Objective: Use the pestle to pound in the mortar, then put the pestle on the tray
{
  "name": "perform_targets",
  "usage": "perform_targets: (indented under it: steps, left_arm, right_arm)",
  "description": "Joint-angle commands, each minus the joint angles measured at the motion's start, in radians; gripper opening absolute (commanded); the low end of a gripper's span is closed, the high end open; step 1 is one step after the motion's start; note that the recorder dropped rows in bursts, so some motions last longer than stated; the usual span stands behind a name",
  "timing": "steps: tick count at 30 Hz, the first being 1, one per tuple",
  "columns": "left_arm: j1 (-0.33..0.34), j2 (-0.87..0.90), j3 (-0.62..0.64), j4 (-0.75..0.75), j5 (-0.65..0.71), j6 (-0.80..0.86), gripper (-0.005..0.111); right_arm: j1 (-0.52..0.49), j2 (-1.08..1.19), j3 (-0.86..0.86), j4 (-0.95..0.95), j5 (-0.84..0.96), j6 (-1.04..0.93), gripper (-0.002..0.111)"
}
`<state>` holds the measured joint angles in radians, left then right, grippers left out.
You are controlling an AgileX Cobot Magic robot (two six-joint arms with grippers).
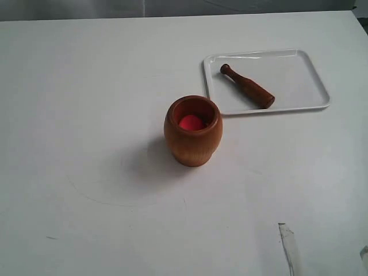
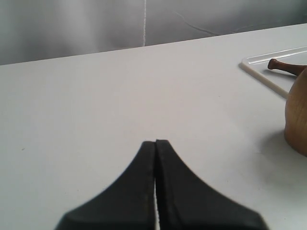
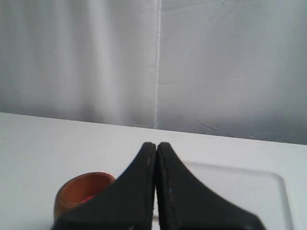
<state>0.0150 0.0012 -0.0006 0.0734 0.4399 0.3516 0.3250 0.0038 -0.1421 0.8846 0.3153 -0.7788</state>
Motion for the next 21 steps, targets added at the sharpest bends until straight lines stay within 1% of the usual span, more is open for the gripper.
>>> perform_targets:
  steps: [1,6,13,16,18,19,20,21]
  left_arm:
    - [-0.008,-0.001,0.001,-0.007,-0.003,-0.008,0.000]
    - [-0.008,-0.001,0.001,-0.007,-0.003,-0.008,0.000]
    - [-0.008,-0.001,0.001,-0.007,-0.003,-0.008,0.000]
    - [-0.008,-0.001,0.001,-0.007,-0.003,-0.008,0.000]
    - [-0.008,-0.001,0.001,-0.007,-0.003,-0.008,0.000]
    - [-0.008,-0.001,0.001,-0.007,-0.003,-0.008,0.000]
    - [-0.008,-0.001,0.001,-0.007,-0.003,-0.008,0.000]
    - [-0.008,-0.001,0.001,-0.007,-0.003,-0.008,0.000]
  right_arm:
    - [-0.048,-0.004,0.080,0.003,-0.091,-0.006,0.000]
    - [-0.046,-0.004,0.142,-0.002,-0.196,-0.006,0.000]
    - [-0.046,-0.004,0.142,0.021,-0.225,-0.006,0.000]
    - [-0.046,-0.004,0.142,-0.035,-0.255,-0.004,0.000]
    - [-0.046,-0.004,0.142,-0.202,-0.255,0.075,0.000]
    - [-0.046,-0.004,0.142,-0.303,-0.250,0.151,0.000]
    - [-0.046,-0.004,0.142,-0.488,-0.245,0.310,0.000]
    - [-0.046,-0.004,0.142,-0.617,-0.240,0.433,0.000]
